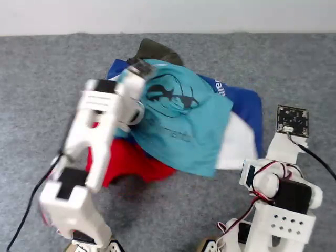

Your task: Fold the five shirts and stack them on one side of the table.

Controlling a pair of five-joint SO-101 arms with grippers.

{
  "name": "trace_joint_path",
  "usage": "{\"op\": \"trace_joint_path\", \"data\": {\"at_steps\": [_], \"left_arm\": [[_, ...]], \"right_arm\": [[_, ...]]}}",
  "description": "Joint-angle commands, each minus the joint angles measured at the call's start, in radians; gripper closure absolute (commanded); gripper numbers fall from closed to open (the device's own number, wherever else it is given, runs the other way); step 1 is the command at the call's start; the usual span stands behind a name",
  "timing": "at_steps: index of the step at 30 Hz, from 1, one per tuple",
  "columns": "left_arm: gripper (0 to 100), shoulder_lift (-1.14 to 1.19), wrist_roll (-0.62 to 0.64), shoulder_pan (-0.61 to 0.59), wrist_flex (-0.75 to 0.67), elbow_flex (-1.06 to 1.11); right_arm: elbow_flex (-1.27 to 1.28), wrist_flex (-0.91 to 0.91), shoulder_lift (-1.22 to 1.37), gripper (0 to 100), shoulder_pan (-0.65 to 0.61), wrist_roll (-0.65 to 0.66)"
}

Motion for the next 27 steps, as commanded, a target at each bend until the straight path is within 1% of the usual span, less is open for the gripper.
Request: {"op": "trace_joint_path", "data": {"at_steps": [1, 5, 9, 11, 16, 19, 22, 27], "left_arm": [[99, -0.232, -0.003, -0.143, -0.026, -0.027], [99, -0.376, -0.006, -0.29, -0.028, -0.027], [99, -0.477, -0.009, -0.482, -0.061, -0.027], [99, -0.508, -0.012, -0.589, -0.097, -0.027], [99, -0.52, -0.087, -0.827, -0.181, -0.024], [99, -0.519, -0.137, -0.937, -0.25, 0.005], [99, -0.519, -0.19, -1.02, -0.347, 0.073], [99, -0.519, -0.196, -1.163, -0.499, 0.136]], "right_arm": [[-0.054, -0.013, -0.008, 99.0, 0.008, 0.008], [-0.054, -0.013, -0.008, 99.0, 0.012, 0.009], [-0.054, -0.013, -0.008, 99.0, 0.012, 0.009], [-0.054, -0.013, -0.008, 99.0, 0.012, 0.009], [-0.054, -0.013, -0.008, 99.0, 0.012, 0.009], [-0.054, -0.013, -0.008, 99.0, 0.012, 0.009], [-0.054, -0.013, -0.008, 99.0, 0.01, 0.009], [-0.054, -0.012, -0.008, 99.0, 0.012, 0.009]]}}
